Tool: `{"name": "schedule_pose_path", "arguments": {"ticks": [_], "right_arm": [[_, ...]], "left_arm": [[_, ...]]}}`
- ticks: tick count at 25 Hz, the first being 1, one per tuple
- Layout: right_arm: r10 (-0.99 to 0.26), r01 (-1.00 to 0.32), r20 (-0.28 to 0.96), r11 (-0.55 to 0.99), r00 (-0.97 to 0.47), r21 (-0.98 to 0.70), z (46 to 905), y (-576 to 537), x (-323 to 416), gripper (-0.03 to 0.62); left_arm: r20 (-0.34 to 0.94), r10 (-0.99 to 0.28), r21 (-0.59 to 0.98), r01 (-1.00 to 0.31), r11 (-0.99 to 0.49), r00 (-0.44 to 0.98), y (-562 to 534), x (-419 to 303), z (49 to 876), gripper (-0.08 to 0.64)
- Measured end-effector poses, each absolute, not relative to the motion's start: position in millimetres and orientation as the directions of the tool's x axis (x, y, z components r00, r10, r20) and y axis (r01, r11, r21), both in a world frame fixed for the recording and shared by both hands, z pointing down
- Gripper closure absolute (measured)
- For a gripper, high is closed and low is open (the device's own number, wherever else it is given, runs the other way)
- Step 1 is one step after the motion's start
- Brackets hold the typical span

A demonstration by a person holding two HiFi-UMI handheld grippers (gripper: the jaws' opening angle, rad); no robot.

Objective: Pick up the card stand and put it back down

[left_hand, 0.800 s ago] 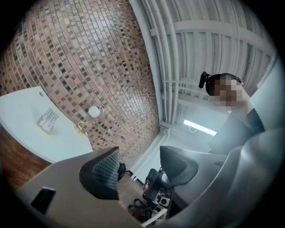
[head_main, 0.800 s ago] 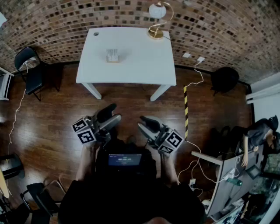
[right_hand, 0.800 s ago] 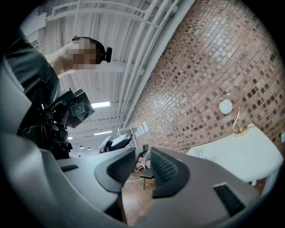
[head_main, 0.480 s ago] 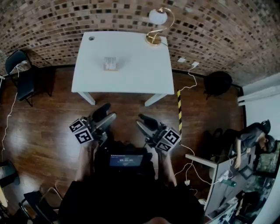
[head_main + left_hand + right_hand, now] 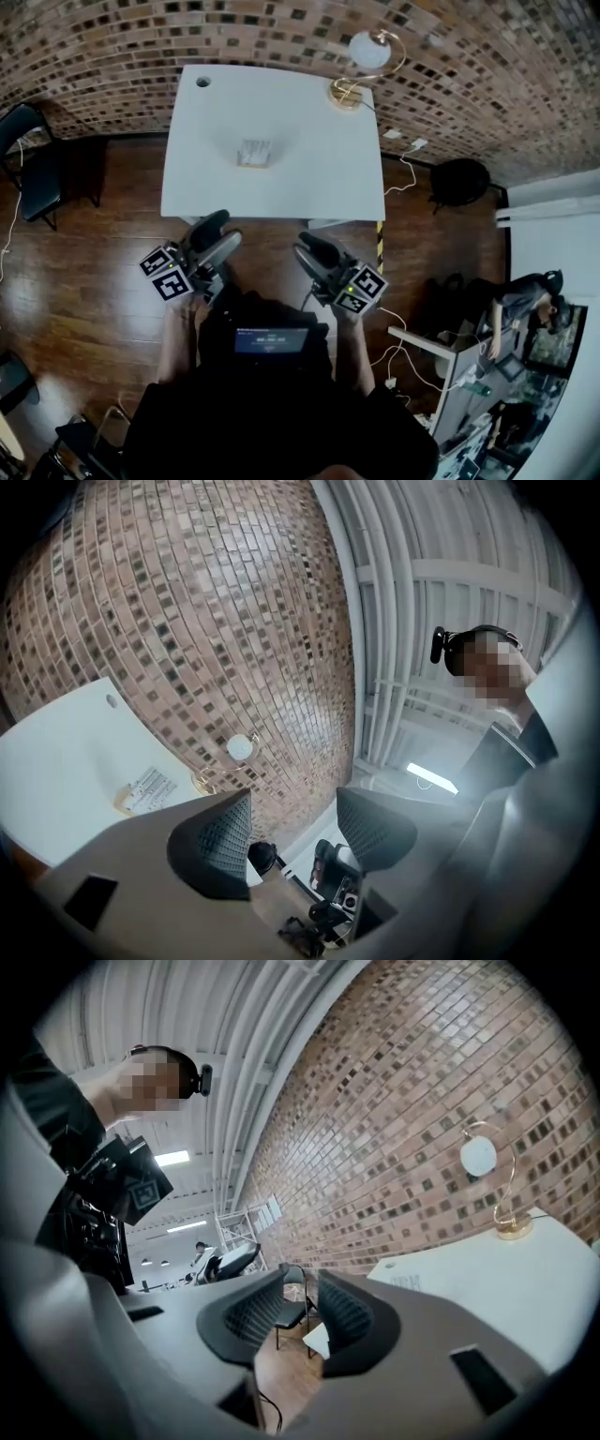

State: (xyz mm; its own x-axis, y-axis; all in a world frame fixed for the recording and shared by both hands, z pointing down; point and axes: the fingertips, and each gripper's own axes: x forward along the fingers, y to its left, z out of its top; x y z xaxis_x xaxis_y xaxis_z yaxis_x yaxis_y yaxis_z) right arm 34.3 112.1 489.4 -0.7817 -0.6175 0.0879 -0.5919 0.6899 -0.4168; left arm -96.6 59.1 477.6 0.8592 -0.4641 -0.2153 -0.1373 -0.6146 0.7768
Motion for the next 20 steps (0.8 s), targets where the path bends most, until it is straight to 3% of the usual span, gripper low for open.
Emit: {"name": "schedule_pose_path", "arguments": {"ticks": [10, 20], "right_arm": [[-0.625, -0.613, 0.137, 0.657, -0.768, -0.440, 507, 66, 17, 0.472], [-0.559, -0.558, 0.153, 0.685, -0.815, -0.469, 548, 14, 39, 0.451]], "left_arm": [[-0.195, -0.492, 0.818, -0.135, -0.559, 0.849, 12, -132, 497, 0.290], [-0.147, -0.574, 0.821, -0.224, -0.525, 0.805, -27, -126, 504, 0.290]]}}
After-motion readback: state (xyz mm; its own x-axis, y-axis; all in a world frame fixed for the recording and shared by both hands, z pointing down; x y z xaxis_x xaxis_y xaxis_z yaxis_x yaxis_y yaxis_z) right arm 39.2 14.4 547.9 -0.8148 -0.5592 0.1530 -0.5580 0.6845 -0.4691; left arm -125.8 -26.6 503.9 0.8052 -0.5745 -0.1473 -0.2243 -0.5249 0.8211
